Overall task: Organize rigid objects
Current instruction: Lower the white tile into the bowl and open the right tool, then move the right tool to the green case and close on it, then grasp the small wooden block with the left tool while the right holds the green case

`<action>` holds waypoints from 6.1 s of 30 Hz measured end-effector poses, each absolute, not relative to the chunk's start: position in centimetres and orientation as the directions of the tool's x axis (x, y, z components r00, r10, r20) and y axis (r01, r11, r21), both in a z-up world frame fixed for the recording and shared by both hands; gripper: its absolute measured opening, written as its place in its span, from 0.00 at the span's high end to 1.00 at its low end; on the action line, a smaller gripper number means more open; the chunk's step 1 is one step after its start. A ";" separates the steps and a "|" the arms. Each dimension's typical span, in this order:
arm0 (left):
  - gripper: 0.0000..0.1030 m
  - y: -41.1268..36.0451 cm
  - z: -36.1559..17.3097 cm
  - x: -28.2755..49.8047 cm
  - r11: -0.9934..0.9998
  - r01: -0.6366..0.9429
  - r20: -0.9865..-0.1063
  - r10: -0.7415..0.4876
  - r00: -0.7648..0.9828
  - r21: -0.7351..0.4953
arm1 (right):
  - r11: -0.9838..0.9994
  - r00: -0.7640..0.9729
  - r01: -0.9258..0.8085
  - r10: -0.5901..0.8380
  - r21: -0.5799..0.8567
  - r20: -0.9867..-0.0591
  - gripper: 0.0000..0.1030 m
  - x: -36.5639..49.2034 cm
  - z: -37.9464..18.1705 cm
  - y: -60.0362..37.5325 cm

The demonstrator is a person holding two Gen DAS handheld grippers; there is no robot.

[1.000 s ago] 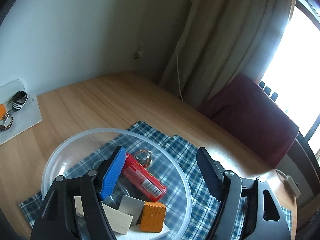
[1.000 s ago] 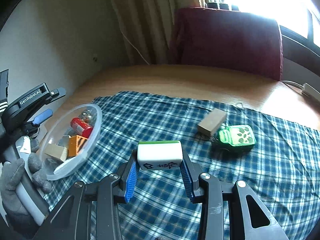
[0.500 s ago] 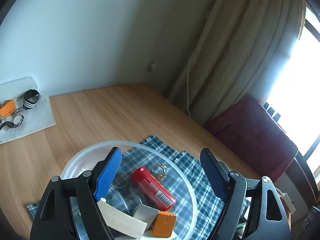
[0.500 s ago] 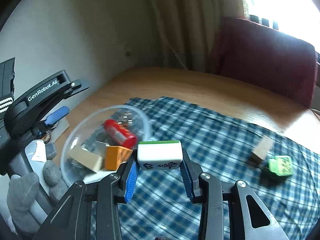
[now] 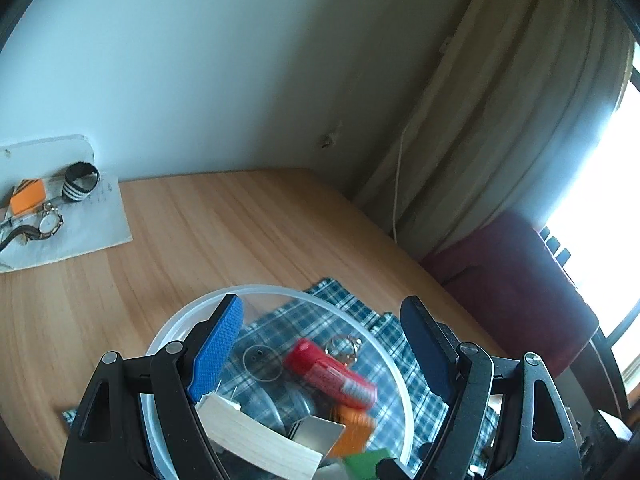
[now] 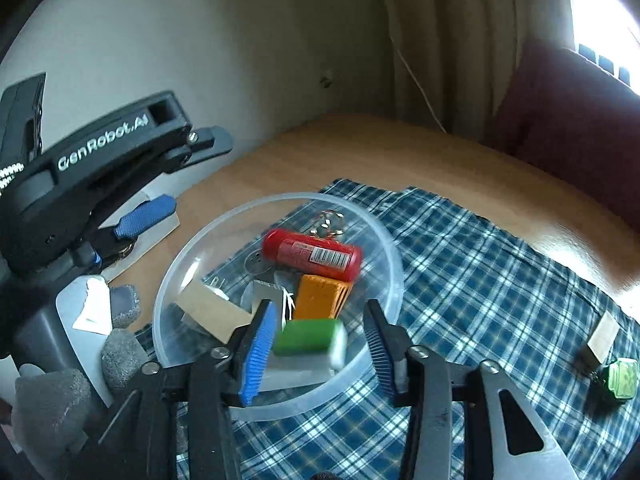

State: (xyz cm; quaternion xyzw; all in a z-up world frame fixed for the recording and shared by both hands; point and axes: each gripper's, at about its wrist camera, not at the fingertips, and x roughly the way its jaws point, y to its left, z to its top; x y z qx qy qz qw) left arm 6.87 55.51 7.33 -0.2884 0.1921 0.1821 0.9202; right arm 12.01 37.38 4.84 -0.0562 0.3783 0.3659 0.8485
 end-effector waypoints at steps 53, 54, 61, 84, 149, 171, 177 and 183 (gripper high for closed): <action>0.21 44.0 5.6 10.4 0.960 -0.203 -0.554 0.063 0.830 -0.194 | 0.986 0.652 -0.146 0.157 0.080 -0.742 0.16 15.7 1.9 16.4; 0.21 43.6 5.5 10.4 0.963 -0.193 -0.556 0.058 0.829 -0.186 | 0.987 0.649 -0.143 0.152 0.077 -0.745 0.16 16.1 1.6 16.4; 0.21 41.8 5.2 10.5 0.979 -0.135 -0.574 0.022 0.818 -0.154 | 0.991 0.625 -0.120 0.121 0.059 -0.771 0.16 18.3 0.4 15.9; 0.21 40.5 4.5 10.7 0.989 -0.083 -0.597 -0.006 0.802 -0.122 | 0.993 0.608 -0.105 0.105 0.052 -0.787 0.29 19.6 -0.7 15.2; 0.21 31.1 0.8 22.4 0.999 0.034 -0.770 -0.006 0.638 0.020 | 0.979 0.654 -0.005 0.158 0.205 -0.740 0.28 3.9 3.8 -8.8; 0.21 18.4 -1.0 27.3 0.993 0.107 -0.789 -0.101 0.606 -0.044 | 0.974 0.656 0.034 0.146 0.222 -0.741 0.28 3.8 3.7 -8.3; 0.21 19.4 -0.9 28.4 0.996 0.082 -0.776 -0.080 0.626 -0.036 | 0.973 0.666 0.041 0.142 0.227 -0.732 0.28 3.7 3.8 -8.5; 0.36 19.5 -0.9 27.6 0.996 0.088 -0.767 -0.082 0.636 -0.034 | 0.972 0.669 0.043 0.144 0.231 -0.729 0.28 3.7 3.9 -8.5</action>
